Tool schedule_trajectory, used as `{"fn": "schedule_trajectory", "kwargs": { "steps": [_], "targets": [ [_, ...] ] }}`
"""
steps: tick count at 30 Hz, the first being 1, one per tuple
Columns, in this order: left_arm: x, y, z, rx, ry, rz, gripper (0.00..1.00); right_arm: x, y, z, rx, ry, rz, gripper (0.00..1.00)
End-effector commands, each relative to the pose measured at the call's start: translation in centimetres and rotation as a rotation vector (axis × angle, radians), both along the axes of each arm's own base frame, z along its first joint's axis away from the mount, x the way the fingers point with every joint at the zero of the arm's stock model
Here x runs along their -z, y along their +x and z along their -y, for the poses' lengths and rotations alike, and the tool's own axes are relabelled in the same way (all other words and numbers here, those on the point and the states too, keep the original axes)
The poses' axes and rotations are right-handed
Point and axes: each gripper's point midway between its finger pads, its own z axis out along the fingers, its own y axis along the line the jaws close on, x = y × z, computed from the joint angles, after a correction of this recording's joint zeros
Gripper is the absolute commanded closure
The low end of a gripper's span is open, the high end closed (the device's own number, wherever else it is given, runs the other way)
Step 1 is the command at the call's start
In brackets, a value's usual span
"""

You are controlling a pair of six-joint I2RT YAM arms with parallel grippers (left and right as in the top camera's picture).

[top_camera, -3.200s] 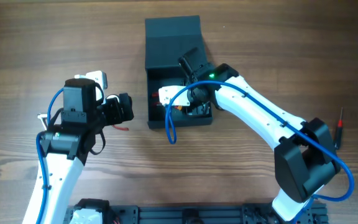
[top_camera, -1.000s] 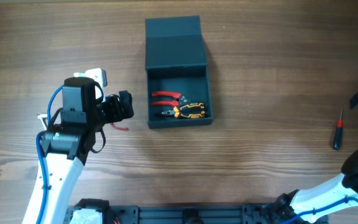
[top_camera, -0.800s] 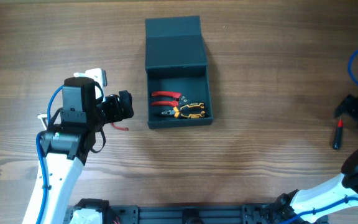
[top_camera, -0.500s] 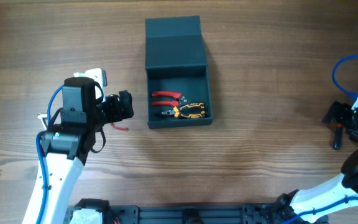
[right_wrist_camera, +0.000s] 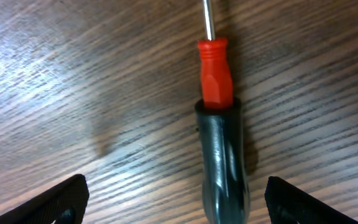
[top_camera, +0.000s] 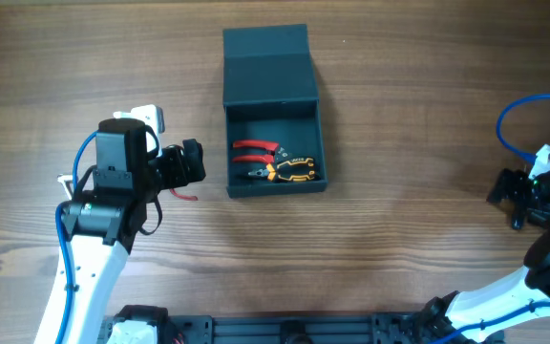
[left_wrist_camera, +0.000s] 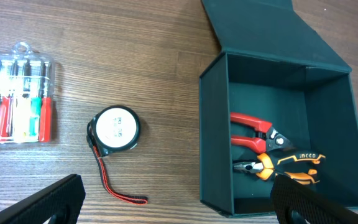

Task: Pack container
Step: 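Move the right gripper over the red-handled screwdriver, then grasp the screwdriver's red handle with the right gripper and lift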

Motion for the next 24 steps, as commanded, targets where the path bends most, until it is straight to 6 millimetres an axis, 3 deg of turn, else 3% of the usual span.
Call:
{"fn": "schedule_trajectory", "kwargs": {
  "steps": [1,24],
  "targets": [
    [-1.1,0.4,0.5,0.008,-0.026,0.023,0.0,0.2,-0.3,0.2,-0.053,-0.02,-0.018,0.1],
    [-1.1,0.4,0.5,0.008,-0.026,0.023,0.0,1.8,-0.1,0.7,-0.177,-0.069,0.01,0.15]
  ]
}}
